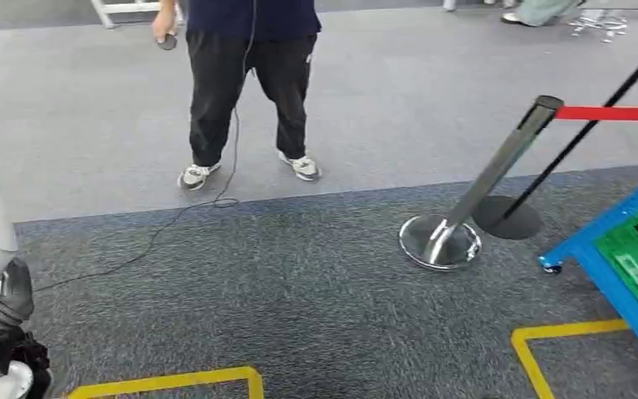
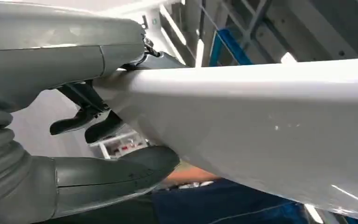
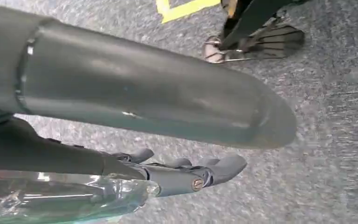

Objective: Take the parts from the cabinet and place them on the table.

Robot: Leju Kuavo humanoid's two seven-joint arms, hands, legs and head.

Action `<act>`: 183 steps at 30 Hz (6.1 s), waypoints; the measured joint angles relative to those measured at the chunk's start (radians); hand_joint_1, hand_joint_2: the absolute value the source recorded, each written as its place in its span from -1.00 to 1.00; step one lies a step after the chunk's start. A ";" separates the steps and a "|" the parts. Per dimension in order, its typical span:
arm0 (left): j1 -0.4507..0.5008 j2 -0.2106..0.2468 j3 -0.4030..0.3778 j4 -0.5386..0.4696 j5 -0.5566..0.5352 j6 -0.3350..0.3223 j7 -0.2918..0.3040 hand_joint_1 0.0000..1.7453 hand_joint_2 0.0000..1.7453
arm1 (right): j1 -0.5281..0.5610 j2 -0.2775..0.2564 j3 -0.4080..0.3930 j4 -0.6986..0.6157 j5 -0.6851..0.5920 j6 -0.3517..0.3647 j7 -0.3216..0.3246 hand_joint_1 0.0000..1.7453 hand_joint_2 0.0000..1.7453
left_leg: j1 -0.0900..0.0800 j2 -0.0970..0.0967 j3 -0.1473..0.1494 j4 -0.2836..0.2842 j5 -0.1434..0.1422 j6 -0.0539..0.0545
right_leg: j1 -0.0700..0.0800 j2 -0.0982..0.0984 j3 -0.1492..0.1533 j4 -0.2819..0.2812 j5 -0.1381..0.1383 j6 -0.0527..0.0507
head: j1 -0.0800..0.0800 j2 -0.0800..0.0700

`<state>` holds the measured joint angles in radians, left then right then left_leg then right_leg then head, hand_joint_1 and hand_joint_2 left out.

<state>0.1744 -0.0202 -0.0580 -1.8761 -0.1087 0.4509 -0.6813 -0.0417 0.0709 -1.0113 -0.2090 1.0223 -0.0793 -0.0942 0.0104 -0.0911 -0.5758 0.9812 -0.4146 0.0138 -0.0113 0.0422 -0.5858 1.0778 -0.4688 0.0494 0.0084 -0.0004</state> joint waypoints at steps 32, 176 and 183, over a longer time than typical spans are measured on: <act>-0.034 0.014 0.008 0.005 0.032 -0.023 0.000 1.00 1.00 | -0.025 -0.012 -0.048 0.000 -0.026 0.041 -0.140 -1.00 -1.00 | -0.011 -0.016 -0.006 -0.003 0.011 -0.007 | -0.010 0.079 0.031 -0.064 -0.003 0.004 | 0.002 0.000; 0.011 0.018 0.054 -0.019 0.034 -0.116 0.000 1.00 1.00 | -0.024 0.066 -0.066 0.010 0.009 0.072 -0.079 -1.00 -1.00 | 0.029 0.080 -0.007 0.054 -0.055 -0.061 | -0.020 -0.028 0.022 -0.049 0.004 -0.017 | -0.012 0.000; 0.013 0.018 0.055 -0.019 0.034 -0.116 0.000 1.00 1.00 | -0.024 0.066 -0.066 0.010 0.010 0.073 -0.080 -1.00 -1.00 | 0.007 0.081 -0.097 0.175 -0.026 -0.025 | -0.002 -0.035 0.036 -0.049 -0.009 -0.032 | -0.013 0.000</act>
<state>0.1878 -0.0023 -0.0031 -1.8952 -0.0751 0.3349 -0.6813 -0.0657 0.1369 -1.0769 -0.1987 1.0327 -0.0065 -0.1743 0.0174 -0.0104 -0.6731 1.1567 -0.4410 -0.0114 -0.0135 0.0073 -0.5497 1.0291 -0.4783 0.0178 -0.0042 -0.0004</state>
